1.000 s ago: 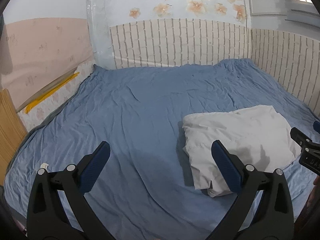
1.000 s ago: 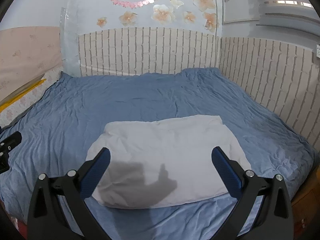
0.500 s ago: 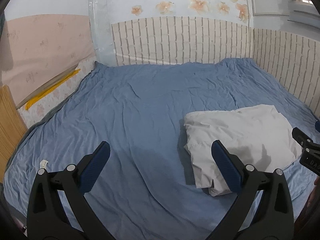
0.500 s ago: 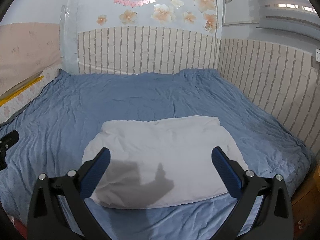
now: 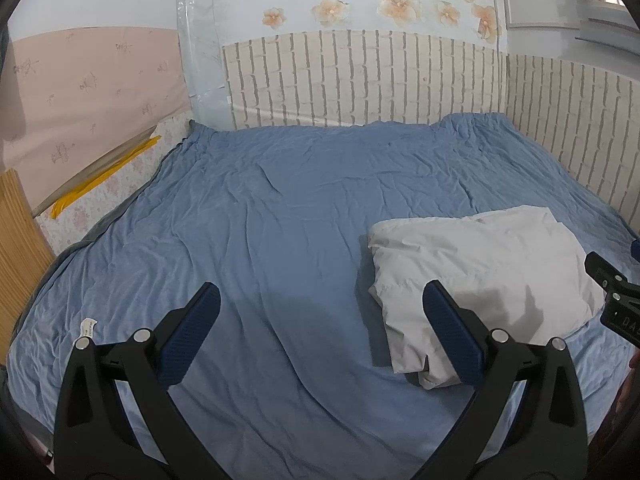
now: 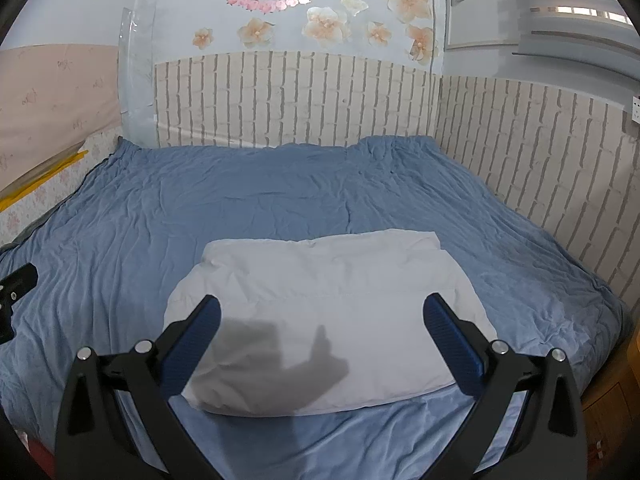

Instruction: Fold large clothes

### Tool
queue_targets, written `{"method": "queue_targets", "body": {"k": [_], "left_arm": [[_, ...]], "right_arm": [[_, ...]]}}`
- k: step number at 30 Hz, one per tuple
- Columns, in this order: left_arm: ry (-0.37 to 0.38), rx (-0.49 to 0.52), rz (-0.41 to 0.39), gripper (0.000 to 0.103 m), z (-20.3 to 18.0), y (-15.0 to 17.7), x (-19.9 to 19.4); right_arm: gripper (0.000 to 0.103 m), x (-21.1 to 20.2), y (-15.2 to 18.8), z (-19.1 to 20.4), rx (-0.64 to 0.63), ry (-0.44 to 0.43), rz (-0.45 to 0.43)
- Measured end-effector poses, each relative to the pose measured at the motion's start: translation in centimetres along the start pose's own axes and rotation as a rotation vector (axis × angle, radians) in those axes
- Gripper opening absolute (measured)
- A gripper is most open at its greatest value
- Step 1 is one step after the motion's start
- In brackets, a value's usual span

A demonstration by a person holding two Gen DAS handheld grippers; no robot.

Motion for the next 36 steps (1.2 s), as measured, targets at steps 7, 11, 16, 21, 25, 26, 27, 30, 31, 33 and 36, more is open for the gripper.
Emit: {"method": "queue_targets", "body": {"k": [7, 11, 16, 21, 25, 26, 27, 30, 31, 33, 36], "left_arm": [[0.004, 0.002, 0.001, 0.1, 0.16, 0.05, 0.08], [0.001, 0.003, -0.001, 0.1, 0.14, 0.07, -0.01], [0.001, 0.002, 0.0, 0.1, 0.14, 0.05, -0.03], [0.002, -0.001, 0.004, 0.1, 0.19, 0.07, -0.04], [0.0, 0.0, 0.003, 0.1, 0.21, 0.06, -0.04], [-0.001, 0.0, 0.002, 0.1, 0.22, 0.06, -0.03], [0.0, 0.001, 0.003, 0.1, 0.23, 0.07, -0.02], [0.0, 0.001, 0.003, 0.1, 0.22, 0.07, -0.01], [0.0, 0.002, 0.004, 0.1, 0.21, 0.09, 0.01], [-0.003, 0.004, 0.004, 0.1, 0.18, 0.1, 0.02], [-0.009, 0.005, 0.002, 0.1, 0.04, 0.17, -0.21]], "right_arm": [[0.101, 0.0, 0.01, -0.04, 0.0, 0.007, 0.0], [0.101, -0.01, -0.01, -0.03, 0.001, 0.007, 0.001], [0.101, 0.02, -0.01, -0.06, 0.0, 0.006, 0.0], [0.101, -0.02, 0.01, 0.03, -0.002, 0.007, 0.0], [0.101, -0.07, -0.03, 0.21, 0.0, 0.008, -0.002], [0.101, -0.05, -0.03, 0.22, 0.0, 0.007, -0.001], [0.101, -0.03, -0.01, 0.19, -0.001, 0.007, 0.001], [0.101, -0.05, 0.02, 0.2, -0.002, 0.009, 0.003], [0.101, -0.05, 0.01, 0.23, -0.002, 0.009, 0.002], [0.101, -0.05, -0.01, 0.22, -0.001, 0.009, 0.001], [0.101, -0.02, -0.03, 0.12, -0.002, 0.008, 0.001]]}}
Point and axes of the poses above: each gripper's, at about its wrist camera, not at the fingertips, and x roughly the way its jaws point, z to its left, y to its underside, the point moved 1 cm from there along x, roughly the way its jaws point, and after that the axes turned 3 degrees about -z, right-handed, at the moved point
